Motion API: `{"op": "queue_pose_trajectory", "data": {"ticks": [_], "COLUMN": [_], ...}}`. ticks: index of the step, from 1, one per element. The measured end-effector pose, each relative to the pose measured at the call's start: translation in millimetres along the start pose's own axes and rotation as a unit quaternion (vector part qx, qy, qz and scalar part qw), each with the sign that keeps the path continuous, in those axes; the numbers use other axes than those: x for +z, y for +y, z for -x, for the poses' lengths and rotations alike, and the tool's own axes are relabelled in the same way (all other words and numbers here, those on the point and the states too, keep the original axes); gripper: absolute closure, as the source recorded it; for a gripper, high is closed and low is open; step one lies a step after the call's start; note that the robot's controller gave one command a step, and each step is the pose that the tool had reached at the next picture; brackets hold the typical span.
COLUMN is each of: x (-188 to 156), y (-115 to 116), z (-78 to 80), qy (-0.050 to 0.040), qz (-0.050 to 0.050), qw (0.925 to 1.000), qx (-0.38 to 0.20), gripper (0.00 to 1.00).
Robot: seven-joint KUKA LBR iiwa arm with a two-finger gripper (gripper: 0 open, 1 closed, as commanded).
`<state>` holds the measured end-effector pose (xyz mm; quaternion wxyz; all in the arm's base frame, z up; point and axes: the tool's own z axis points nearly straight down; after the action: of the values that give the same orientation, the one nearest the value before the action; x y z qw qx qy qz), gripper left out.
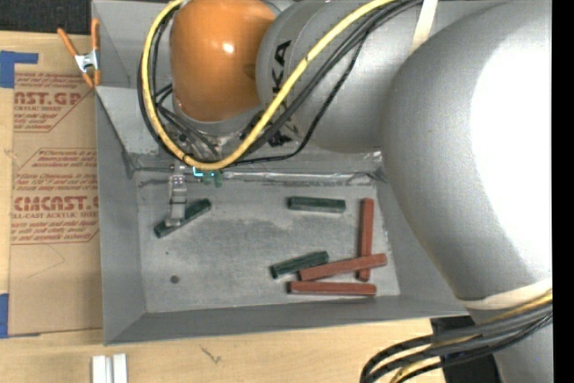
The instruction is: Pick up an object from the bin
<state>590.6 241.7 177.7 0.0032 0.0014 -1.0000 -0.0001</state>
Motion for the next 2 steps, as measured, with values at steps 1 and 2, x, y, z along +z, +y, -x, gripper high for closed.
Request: {"op": "queue_pose_trajectory", "data": {"ticks": [1,2], "x": [-5,35], "y": [-1,-27], "z": [2.1,-34.3], "qy": [-0.0038,-0.0055], "qz": [0.001,0.001], "qw": [1.0,0.9984], "qx": [0.001,-0.055], "gripper": [0.0,0.0]}}
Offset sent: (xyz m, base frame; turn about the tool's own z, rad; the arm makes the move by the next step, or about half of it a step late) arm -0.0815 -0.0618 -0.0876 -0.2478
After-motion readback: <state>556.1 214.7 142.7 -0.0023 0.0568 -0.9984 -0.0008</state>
